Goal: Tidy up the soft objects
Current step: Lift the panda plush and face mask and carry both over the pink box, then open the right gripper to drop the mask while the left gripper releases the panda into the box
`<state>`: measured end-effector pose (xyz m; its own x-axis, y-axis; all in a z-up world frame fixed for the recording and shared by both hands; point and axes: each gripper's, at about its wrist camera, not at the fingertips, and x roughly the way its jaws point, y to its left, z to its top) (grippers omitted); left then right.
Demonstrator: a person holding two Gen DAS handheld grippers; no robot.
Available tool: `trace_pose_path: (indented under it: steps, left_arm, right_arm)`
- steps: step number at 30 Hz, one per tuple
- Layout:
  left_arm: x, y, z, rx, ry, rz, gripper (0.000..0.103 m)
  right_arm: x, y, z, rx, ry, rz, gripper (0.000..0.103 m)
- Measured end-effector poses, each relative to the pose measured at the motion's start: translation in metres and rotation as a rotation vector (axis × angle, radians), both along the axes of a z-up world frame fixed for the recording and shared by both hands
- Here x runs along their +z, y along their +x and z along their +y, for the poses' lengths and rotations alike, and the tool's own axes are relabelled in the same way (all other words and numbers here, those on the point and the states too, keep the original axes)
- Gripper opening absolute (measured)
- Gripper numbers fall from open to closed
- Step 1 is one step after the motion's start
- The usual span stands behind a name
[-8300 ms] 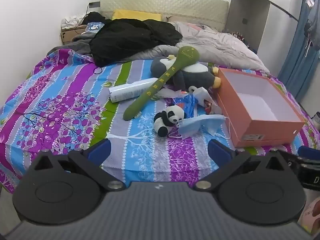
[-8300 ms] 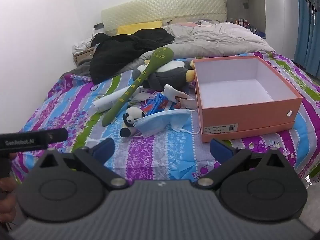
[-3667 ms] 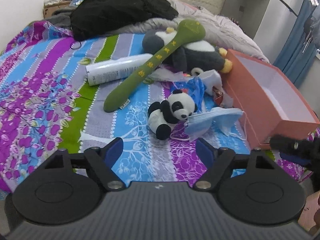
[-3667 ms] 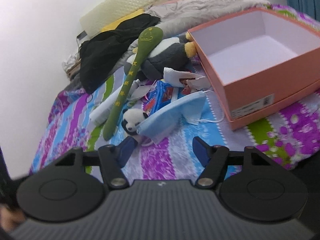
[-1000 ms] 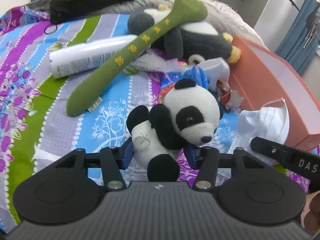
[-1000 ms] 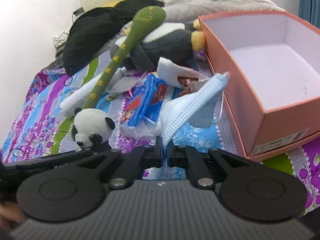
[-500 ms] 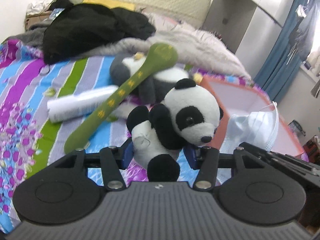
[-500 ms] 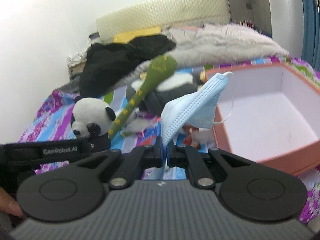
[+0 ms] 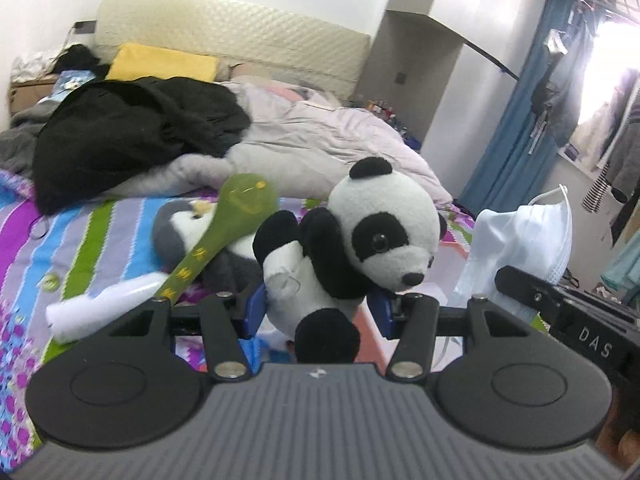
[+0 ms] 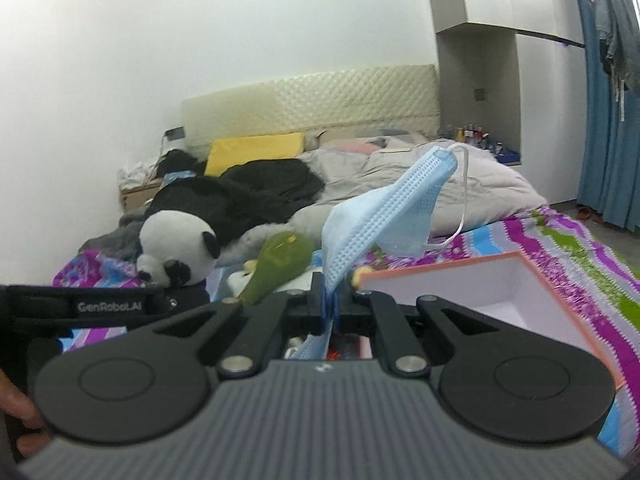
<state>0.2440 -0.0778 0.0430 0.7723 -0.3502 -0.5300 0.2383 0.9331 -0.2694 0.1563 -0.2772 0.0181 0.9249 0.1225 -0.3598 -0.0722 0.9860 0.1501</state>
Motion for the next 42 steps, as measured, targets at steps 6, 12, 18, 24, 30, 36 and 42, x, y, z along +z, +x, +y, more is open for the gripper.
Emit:
trace_pose_path:
  steps: [6,12,18,24,30,36,42]
  left_arm:
    - [0.003,0.024,-0.047,-0.064,0.017,0.050,0.059]
    - [-0.026,0.051,-0.088,-0.115,0.061,0.135,0.059]
    - [-0.062,0.073,-0.124,-0.154,0.104,0.212,0.059]
    - [-0.102,0.107,-0.153,-0.185,0.151,0.290,0.059]
    - [-0.129,0.120,-0.172,-0.216,0.178,0.340,0.059]
    - [-0.129,0.118,-0.181,-0.232,0.210,0.324,0.059]
    - [-0.123,0.115,-0.184,-0.266,0.219,0.294,0.068]
  right_arm:
    - [0.006,0.019,-0.039,-0.047,-0.003,0.071,0.007]
    - [-0.015,0.040,-0.067,-0.077,-0.017,0.174,0.007]
    - [-0.053,0.059,-0.090,-0.071,-0.016,0.283,0.007]
    - [-0.090,0.074,-0.114,-0.096,-0.025,0.358,0.007]
    - [-0.128,0.084,-0.140,-0.143,0.014,0.434,0.007]
    - [-0.148,0.091,-0.147,-0.159,0.017,0.466,0.008]
    - [-0.147,0.092,-0.147,-0.166,0.013,0.458,0.023]
